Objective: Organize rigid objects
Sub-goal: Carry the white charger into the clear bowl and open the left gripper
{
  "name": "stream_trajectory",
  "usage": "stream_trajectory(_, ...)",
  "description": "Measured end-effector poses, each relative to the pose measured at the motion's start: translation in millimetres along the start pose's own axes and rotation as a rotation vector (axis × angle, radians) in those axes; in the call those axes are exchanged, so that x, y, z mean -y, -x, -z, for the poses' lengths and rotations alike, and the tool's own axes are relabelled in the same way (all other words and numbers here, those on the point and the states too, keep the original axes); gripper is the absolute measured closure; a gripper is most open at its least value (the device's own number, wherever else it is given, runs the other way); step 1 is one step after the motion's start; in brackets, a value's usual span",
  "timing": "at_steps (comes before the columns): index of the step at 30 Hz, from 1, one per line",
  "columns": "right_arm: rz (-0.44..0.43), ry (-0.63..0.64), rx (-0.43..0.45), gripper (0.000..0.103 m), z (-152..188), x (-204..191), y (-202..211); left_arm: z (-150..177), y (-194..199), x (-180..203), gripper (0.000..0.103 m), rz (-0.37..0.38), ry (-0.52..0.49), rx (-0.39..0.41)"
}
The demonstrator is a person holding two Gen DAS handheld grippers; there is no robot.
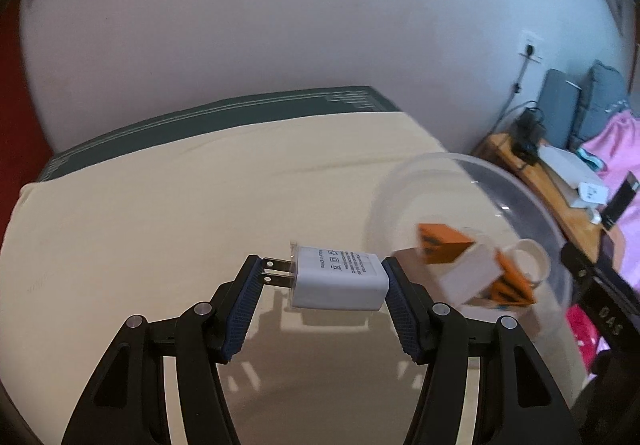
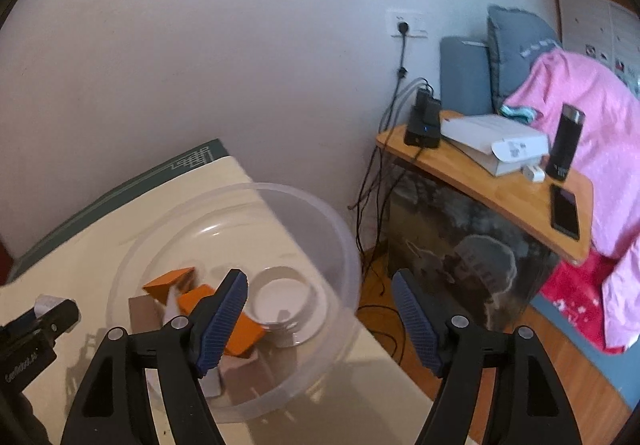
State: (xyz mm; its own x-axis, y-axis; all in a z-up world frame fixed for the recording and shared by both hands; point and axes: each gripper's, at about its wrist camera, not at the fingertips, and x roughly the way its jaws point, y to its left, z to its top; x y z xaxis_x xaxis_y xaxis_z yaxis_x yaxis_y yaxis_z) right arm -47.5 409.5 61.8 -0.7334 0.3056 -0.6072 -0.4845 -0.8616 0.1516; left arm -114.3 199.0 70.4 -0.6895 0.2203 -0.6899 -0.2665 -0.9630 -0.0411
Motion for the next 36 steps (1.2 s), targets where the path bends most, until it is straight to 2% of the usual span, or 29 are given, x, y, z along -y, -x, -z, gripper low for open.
stream_trajectory(11,-0.018,-0.046,-0.004,0.021,4,9,1,-12,-12,38,0.041,0.105,-0.046,-0.017)
stream_trajectory(13,-0.02,-0.052,-0.005,0.021,4,10,1,-13,-15,41,0.034,0.118,-0.052,-0.024)
stream_trajectory(14,-0.019,-0.054,-0.005,0.02,4,11,1,-12,-16,44,0.027,0.131,-0.057,-0.027)
stream_trajectory(16,-0.016,-0.056,0.0,0.02,4,12,2,-10,-15,46,0.025,0.15,-0.066,-0.022)
stream_trajectory(23,-0.02,-0.062,-0.004,0.018,4,13,1,-7,-19,44,0.025,0.125,-0.065,-0.032)
stream_trajectory(31,-0.024,-0.072,0.0,0.003,5,14,1,0,-10,39,0.025,0.06,-0.067,-0.013)
stream_trajectory(36,-0.04,-0.065,-0.006,0.001,6,12,1,5,-8,33,0.025,0.038,-0.053,-0.02)
